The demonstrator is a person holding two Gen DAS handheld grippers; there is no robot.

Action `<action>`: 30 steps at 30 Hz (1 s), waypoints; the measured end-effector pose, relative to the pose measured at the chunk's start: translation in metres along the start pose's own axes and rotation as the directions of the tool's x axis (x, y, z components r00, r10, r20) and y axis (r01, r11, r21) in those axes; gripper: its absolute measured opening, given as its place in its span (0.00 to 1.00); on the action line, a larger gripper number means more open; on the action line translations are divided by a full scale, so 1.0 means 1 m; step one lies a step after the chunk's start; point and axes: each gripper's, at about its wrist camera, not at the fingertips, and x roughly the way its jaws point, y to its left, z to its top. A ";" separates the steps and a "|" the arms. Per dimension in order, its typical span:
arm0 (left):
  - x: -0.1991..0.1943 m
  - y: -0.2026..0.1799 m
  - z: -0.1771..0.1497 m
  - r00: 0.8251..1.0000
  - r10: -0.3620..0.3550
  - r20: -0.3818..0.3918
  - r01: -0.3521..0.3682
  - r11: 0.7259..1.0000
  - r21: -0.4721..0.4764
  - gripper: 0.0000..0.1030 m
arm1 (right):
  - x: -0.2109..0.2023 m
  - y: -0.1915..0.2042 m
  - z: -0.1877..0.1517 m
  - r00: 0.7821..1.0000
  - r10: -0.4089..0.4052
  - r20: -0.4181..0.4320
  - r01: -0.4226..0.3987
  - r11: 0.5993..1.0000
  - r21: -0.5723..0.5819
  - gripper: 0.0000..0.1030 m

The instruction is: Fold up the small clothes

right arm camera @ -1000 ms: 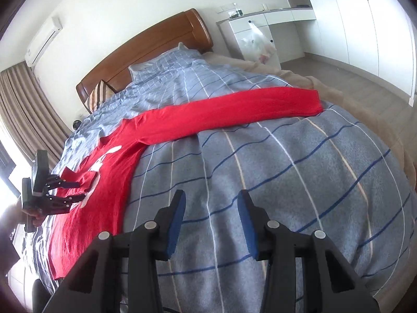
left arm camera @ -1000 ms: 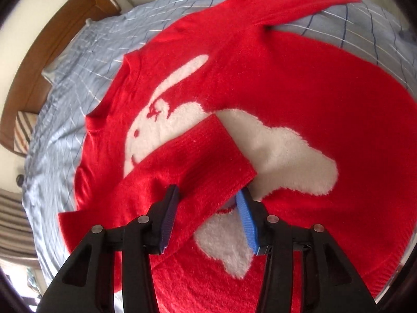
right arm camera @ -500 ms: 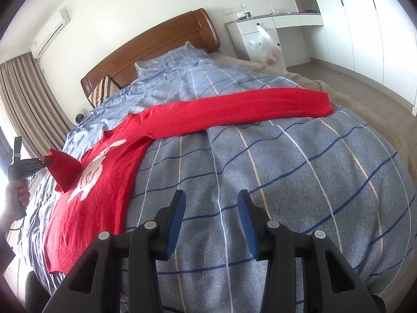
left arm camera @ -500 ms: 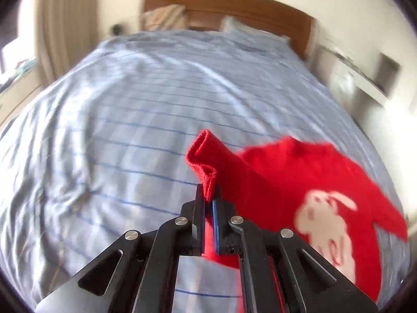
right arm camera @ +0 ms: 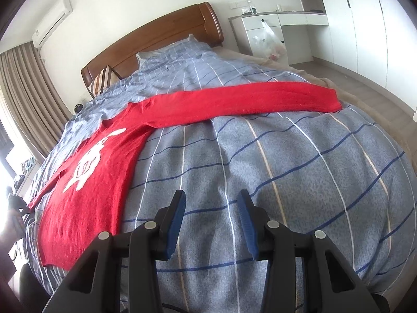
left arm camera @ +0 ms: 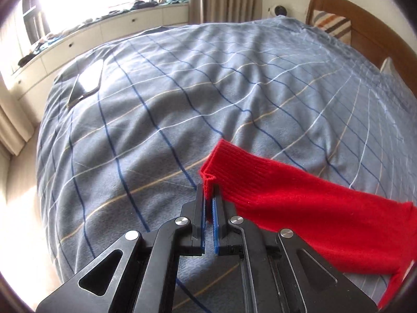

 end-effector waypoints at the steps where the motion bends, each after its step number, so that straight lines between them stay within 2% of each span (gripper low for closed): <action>1: 0.003 -0.001 -0.002 1.000 0.009 -0.009 -0.009 1.000 0.006 0.02 | 0.001 -0.001 0.000 1.000 -0.002 -0.002 0.002 1.000 0.004 0.40; 5: 0.016 0.001 -0.009 0.999 0.026 -0.029 -0.025 1.000 0.008 0.03 | 0.003 -0.003 0.000 1.000 -0.006 -0.005 0.006 1.000 0.011 0.40; 10: 0.021 0.000 -0.015 1.000 0.024 0.004 -0.024 0.999 0.031 0.03 | 0.003 -0.006 0.000 1.000 -0.013 -0.002 0.013 1.000 0.024 0.40; 21: 0.022 0.004 -0.018 0.999 -0.001 0.036 0.001 1.000 0.014 0.05 | 0.001 -0.011 0.001 1.000 -0.018 0.012 0.018 0.999 0.043 0.41; 23: 0.020 0.006 -0.018 0.999 -0.017 0.045 0.016 1.000 0.008 0.07 | 0.001 -0.011 0.002 1.000 -0.017 0.015 0.017 0.999 0.044 0.44; 25: 0.017 0.008 -0.018 0.998 -0.037 0.052 0.037 0.999 0.003 0.17 | 0.000 -0.012 0.002 1.000 -0.017 0.019 0.017 0.999 0.048 0.47; 27: 0.010 0.011 -0.019 0.997 -0.060 0.053 0.060 0.998 0.004 0.54 | -0.002 -0.012 0.002 1.000 -0.018 0.025 0.016 0.998 0.052 0.53; 28: 0.004 0.012 -0.020 0.996 -0.065 0.058 0.064 0.998 0.012 0.65 | -0.003 -0.012 0.002 0.999 -0.019 0.031 0.017 0.998 0.055 0.56; 29: -0.003 0.013 -0.022 0.996 -0.068 0.065 0.067 0.997 0.024 0.85 | -0.005 -0.012 0.002 0.999 -0.022 0.037 0.020 0.998 0.055 0.58; 30: -0.012 0.014 -0.025 0.995 -0.068 0.078 0.065 0.997 0.035 0.92 | -0.006 -0.013 0.003 0.999 -0.024 0.043 0.022 0.998 0.056 0.58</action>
